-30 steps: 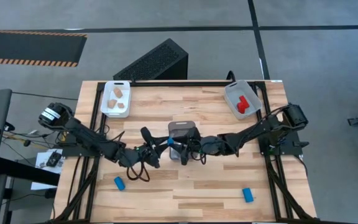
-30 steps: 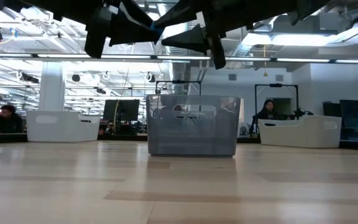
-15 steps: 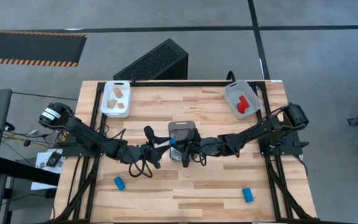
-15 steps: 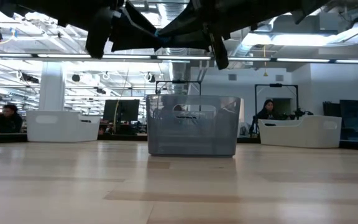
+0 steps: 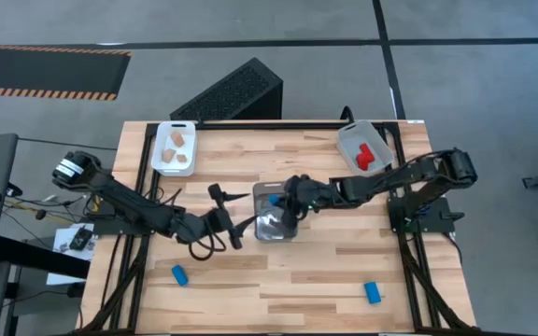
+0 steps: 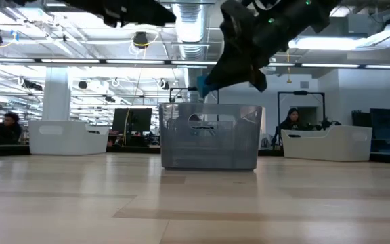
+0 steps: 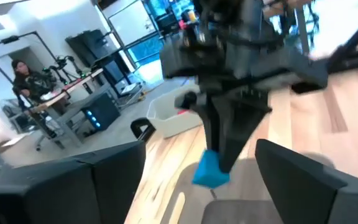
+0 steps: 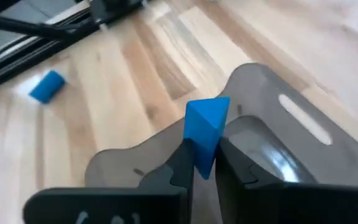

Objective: Sort & place blocks by color
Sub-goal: Put the top left blue block into the black bin

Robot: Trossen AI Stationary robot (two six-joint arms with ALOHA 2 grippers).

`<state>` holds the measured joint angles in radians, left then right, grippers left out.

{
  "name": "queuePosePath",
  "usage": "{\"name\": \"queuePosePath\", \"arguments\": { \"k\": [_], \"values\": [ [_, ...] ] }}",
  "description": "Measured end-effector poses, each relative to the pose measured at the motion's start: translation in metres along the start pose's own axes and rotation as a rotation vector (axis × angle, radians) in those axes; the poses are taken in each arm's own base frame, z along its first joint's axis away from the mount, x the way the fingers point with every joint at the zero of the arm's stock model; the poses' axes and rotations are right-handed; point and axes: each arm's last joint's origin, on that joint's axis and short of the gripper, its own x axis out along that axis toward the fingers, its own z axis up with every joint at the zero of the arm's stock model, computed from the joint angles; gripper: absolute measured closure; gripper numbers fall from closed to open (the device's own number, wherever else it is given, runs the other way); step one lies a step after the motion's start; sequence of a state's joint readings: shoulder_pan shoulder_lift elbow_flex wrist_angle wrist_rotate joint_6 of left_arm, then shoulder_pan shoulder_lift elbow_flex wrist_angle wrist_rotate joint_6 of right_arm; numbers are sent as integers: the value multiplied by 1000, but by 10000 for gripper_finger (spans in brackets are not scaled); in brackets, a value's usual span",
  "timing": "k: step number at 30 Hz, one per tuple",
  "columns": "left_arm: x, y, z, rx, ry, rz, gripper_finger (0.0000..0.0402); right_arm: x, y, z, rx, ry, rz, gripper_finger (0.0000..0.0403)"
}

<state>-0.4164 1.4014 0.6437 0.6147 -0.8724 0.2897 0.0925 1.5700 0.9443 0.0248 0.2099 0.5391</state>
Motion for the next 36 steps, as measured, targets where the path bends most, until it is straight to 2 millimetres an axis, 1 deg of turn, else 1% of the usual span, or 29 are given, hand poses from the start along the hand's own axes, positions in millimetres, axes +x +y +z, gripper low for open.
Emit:
{"name": "queuePosePath", "arguments": {
  "k": [4, 7, 10, 13, 16, 18, 22, 24, 27, 30, 33, 36],
  "values": [
    [-8, 13, 9, -64, -3, 38, 101, 2, -11, 5, 23, 61, 42, 349],
    [-14, 27, 14, -112, 9, 80, 102, 6, -16, 14, 17, 121, 9, 349],
    [-18, 39, 18, -182, 15, 89, 106, 17, -14, 25, -19, 180, -34, 349],
    [-19, 47, 17, -209, 31, 69, 112, 34, -5, 30, -69, 252, -55, 349],
    [-20, 51, 15, -183, 50, 82, 116, 53, -1, 22, -121, 359, -88, 349],
    [-21, 54, 14, -153, 69, 137, 119, 64, 0, 15, -135, 438, -99, 350],
    [-22, 58, 13, -138, 95, 262, 125, 82, 1, 5, -118, 533, -32, 350],
    [-22, 58, 11, -104, 110, 280, 127, 88, 0, 1, -113, 562, -24, 350],
    [-21, 56, 4, -32, 156, 259, 127, 89, 0, 0, -113, 569, -22, 350],
    [-22, 54, -1, -10, 186, 224, 127, 89, 0, 1, -111, 564, -22, 348],
    [-22, 54, -1, -48, 182, 227, 127, 88, 0, 2, -120, 559, -18, 339],
    [-22, 54, -1, -92, 179, 228, 127, 88, -1, 3, -125, 555, -29, 321]
  ]
}}
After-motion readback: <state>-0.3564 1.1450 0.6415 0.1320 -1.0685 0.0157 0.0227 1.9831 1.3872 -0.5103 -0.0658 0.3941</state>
